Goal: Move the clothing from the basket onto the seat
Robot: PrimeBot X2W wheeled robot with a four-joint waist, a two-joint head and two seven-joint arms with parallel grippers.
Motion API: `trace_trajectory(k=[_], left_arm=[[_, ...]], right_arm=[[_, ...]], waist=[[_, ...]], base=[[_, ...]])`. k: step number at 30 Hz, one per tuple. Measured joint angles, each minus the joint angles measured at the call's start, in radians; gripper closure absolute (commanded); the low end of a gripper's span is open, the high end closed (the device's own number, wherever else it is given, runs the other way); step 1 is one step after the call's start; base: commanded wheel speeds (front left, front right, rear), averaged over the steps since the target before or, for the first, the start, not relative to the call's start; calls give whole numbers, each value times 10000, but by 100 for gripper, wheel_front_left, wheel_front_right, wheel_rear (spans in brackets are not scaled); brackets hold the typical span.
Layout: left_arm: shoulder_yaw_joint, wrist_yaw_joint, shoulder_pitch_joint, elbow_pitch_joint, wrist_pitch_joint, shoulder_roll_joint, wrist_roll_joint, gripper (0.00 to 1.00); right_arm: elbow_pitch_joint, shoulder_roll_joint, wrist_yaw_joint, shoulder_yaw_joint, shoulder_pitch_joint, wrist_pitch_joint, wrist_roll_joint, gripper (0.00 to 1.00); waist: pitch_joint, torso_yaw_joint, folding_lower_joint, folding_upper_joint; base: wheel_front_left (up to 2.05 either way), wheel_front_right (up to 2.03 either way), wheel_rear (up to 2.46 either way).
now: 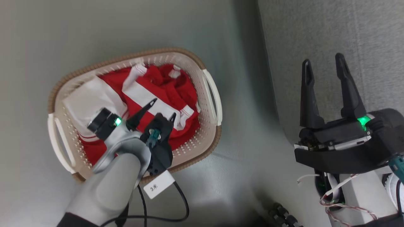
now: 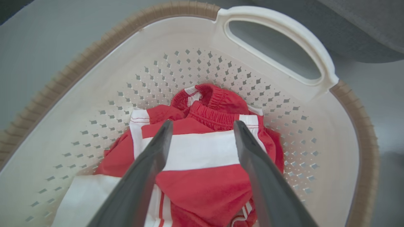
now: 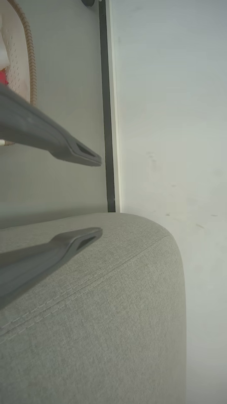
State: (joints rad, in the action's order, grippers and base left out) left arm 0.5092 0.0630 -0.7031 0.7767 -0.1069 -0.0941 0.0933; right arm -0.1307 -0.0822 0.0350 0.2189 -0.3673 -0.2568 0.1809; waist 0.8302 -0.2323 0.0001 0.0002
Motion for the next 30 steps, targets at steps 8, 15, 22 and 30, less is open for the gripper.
trace_trajectory(k=[8,15,22,30], left_arm=[[71,73,-930,280,226,-270,334,0],[77,-25,-1346,717,314,-320,422,0],[-15,-297,-1630,1101,349,-326,502,0],[-21,-466,-1896,1517,328,-293,550,100]], right_arm=[[-211,61,0,-6,-625,0,0,0],[-113,138,-15,4,-1041,-2,0,0],[-109,167,-15,8,-1252,-88,-61,0],[15,203,-23,17,-1386,-92,-107,0]], waist=[[1070,-174,0,-1],[1860,-277,0,0],[2253,-354,-1,-3],[2358,-407,-1,-3]], base=[[0,0,0],[0,0,0],[0,0,0],[0,0,0]])
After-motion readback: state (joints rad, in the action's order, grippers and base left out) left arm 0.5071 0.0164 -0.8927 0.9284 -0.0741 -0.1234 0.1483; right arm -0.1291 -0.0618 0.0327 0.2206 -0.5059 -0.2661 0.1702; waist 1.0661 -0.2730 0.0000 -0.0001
